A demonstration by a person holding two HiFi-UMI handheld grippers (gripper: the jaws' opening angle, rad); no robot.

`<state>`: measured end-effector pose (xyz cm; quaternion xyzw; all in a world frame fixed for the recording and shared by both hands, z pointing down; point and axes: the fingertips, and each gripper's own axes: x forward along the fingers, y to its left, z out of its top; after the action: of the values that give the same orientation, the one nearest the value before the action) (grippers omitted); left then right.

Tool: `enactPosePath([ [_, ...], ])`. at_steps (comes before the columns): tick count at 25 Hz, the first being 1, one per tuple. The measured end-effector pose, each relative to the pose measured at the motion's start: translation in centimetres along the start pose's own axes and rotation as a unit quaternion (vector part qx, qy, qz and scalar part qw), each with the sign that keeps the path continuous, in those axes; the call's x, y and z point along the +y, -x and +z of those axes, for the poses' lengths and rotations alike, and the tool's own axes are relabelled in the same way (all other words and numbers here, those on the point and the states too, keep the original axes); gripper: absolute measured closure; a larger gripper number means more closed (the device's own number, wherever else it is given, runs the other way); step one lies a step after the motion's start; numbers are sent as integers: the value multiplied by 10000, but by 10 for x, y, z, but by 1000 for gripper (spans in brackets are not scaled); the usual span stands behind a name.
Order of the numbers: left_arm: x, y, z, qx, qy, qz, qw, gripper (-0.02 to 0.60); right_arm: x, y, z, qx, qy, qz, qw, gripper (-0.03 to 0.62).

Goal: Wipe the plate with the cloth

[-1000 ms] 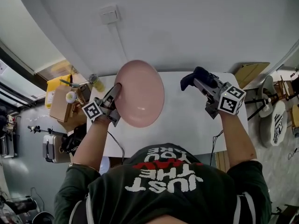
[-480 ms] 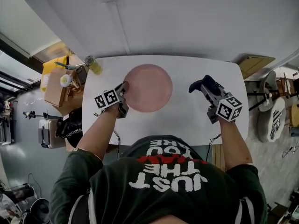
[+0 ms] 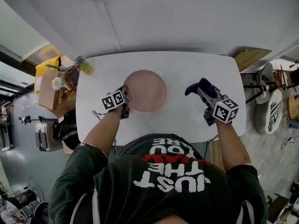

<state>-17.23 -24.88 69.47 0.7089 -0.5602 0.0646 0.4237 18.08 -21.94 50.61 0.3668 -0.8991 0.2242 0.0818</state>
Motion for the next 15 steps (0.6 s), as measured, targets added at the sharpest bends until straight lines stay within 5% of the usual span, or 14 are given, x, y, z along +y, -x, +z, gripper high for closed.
enactPosePath([
  [10,20,-16,-32,606,-749,779,9923,545,-2,6,-10,117,-48,-59,9999,563],
  [13,19,-18,-32,687,-789,725,9919,538,0,3,-10,132,-38,-41,9999,563],
  [15,15,-17,-33,735,-605,511,9941,478,2,1,-9,111,-29,-33,9999,563],
])
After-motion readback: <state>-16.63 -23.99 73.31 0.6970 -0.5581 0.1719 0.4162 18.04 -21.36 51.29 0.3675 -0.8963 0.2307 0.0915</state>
